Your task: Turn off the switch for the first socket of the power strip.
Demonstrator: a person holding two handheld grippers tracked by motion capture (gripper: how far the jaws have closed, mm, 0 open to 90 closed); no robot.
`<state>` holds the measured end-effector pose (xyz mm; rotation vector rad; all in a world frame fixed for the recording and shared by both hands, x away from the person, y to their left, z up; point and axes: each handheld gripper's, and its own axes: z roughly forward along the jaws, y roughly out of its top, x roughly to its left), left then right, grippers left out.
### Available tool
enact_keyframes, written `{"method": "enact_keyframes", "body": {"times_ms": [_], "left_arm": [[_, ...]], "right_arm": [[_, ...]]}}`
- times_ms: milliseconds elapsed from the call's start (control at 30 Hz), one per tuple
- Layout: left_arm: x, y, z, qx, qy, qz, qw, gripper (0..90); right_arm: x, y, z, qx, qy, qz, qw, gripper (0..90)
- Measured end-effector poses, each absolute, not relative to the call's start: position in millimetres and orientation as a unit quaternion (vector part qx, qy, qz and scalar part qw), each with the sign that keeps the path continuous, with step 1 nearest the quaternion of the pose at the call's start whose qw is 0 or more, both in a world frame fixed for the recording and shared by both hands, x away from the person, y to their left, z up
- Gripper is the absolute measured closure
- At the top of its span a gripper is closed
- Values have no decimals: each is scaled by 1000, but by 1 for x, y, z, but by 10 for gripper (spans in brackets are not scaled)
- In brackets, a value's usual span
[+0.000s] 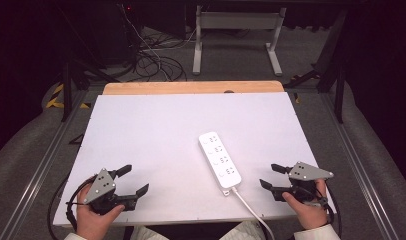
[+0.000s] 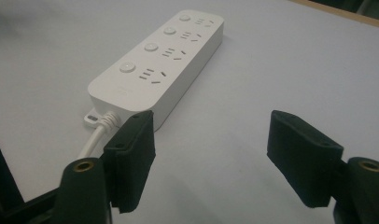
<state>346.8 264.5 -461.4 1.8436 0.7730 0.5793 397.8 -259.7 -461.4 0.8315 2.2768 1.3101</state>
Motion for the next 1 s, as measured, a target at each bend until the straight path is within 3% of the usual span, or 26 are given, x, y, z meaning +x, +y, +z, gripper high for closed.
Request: {"method": "enact_keyframes", "body": {"times_ms": [1000], "left_arm": [[343, 263, -459, 767, 319, 258, 492, 190]], "right_arm": [[398, -257, -447, 270, 830, 450, 188, 469]]}}
